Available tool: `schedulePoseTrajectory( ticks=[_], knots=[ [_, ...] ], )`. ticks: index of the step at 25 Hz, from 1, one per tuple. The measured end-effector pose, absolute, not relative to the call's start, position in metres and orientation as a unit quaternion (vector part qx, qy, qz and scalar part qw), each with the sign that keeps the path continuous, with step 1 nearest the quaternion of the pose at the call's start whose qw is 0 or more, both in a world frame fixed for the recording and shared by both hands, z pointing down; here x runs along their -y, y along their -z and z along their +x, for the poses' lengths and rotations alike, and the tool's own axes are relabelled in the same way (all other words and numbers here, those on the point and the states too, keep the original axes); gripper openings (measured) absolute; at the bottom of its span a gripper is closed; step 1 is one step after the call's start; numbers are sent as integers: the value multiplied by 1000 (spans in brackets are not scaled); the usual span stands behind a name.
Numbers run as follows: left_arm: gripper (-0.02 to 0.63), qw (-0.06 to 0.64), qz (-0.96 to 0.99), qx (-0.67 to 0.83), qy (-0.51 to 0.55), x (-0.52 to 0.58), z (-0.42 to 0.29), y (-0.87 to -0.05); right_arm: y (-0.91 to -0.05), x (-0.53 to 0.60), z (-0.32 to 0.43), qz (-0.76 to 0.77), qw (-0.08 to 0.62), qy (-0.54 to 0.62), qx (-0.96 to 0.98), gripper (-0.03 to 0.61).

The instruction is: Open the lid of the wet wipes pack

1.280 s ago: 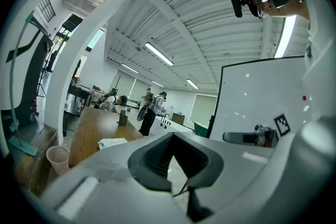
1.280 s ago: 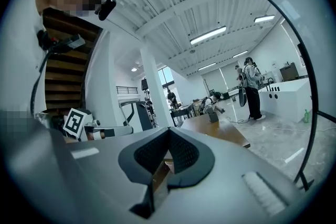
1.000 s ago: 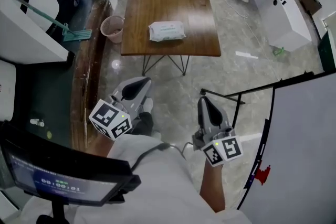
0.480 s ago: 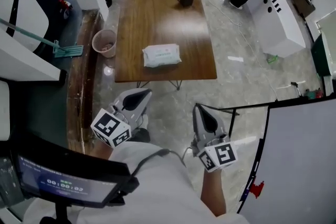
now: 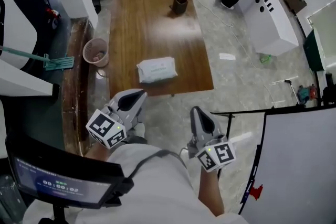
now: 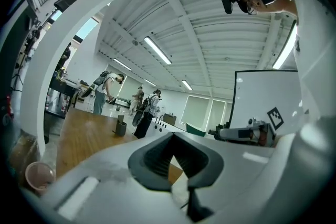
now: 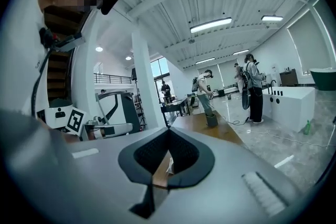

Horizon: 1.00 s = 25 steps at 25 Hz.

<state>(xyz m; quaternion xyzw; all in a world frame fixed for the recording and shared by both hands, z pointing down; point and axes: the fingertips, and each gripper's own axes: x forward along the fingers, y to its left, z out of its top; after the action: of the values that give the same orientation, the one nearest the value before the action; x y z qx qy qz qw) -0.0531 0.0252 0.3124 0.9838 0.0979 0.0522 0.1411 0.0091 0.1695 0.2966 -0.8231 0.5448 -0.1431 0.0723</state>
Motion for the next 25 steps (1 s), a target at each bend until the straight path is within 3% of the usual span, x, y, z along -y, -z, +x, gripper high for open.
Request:
schedulePoseTrajectory(
  ticks=[13,25],
  knots=[
    [6,150,983,-96,-52,18,-35,-322,-305,-121,42,-813,101,153,-553,3],
    [6,146,987,-17,-65,48,-21,-338,-312,-55,75,-747,65,159,-642,3]
  ],
)
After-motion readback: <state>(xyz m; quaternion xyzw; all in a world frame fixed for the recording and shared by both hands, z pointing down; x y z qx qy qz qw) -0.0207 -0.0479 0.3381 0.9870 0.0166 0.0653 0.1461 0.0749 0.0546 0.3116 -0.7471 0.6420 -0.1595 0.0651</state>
